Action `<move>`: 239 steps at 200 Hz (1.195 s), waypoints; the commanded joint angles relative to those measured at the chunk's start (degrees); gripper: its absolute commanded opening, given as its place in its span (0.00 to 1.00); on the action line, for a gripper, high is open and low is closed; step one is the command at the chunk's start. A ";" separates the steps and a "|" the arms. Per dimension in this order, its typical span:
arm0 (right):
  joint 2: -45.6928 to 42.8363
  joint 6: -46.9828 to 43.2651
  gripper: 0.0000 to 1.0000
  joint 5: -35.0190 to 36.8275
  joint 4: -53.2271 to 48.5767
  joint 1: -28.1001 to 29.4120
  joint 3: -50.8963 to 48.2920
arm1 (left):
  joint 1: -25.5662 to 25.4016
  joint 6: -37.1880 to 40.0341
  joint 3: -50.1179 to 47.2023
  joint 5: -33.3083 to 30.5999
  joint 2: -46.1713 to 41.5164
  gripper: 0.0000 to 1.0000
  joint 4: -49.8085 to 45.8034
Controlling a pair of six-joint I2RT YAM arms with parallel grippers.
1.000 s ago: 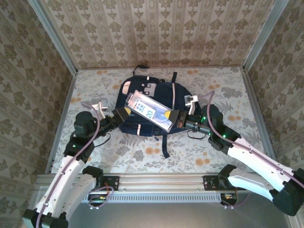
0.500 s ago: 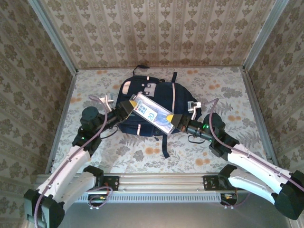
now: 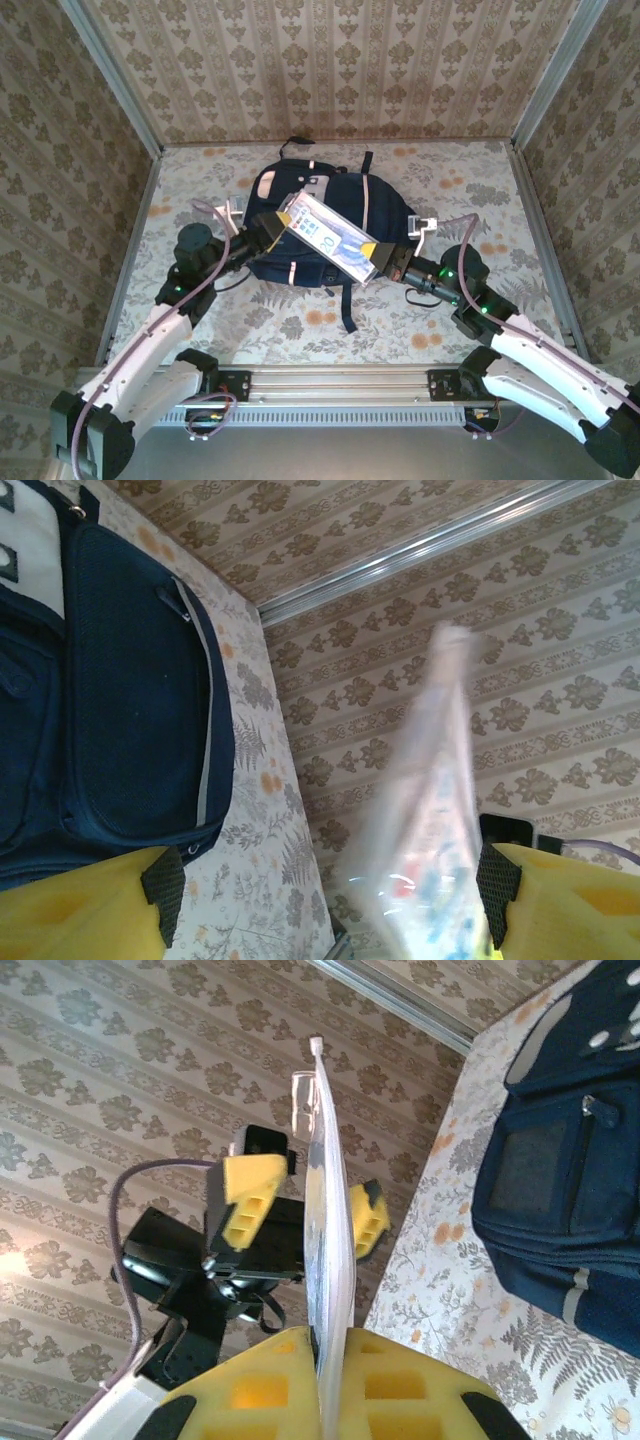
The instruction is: Pack books, pencil case, and school supplies into a backpack
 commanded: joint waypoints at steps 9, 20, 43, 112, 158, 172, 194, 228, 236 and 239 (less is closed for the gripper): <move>-0.22 0.11 0.00 -0.55 3.33 -0.10 0.45 | -0.32 -0.36 0.27 -0.43 1.59 0.80 0.07; 0.23 1.13 0.00 -1.33 4.76 -0.10 -0.07 | -0.28 -0.52 0.66 -0.49 2.41 0.80 0.70; 1.70 3.71 0.00 -2.99 8.67 -0.10 -1.39 | -2.07 -0.52 1.70 -0.97 3.82 0.80 2.21; 3.66 8.64 0.00 -2.79 13.61 -0.10 -5.66 | -3.52 -1.14 2.70 -1.82 4.74 0.65 7.09; 5.35 11.86 0.00 -2.40 18.32 -0.10 -8.26 | -3.53 -4.06 0.83 -2.71 5.93 0.36 12.64; 5.49 12.11 0.00 -2.06 17.91 -0.10 -8.44 | -3.62 -5.33 0.33 -2.75 6.68 0.27 14.81; 5.48 12.29 0.00 -1.58 17.51 -0.07 -8.46 | -3.78 -6.16 -0.07 -3.41 7.05 0.21 15.30; 3.70 11.10 0.35 1.33 14.40 0.08 -7.79 | -3.88 -7.46 -1.25 -6.09 6.13 0.19 15.48; 3.34 11.10 0.43 2.41 14.37 0.31 -8.16 | -3.96 -7.82 -1.84 -7.32 5.73 0.18 15.32; 3.35 11.20 0.45 2.84 14.46 0.40 -8.32 | -4.01 -7.95 -2.09 -7.87 5.46 0.18 15.30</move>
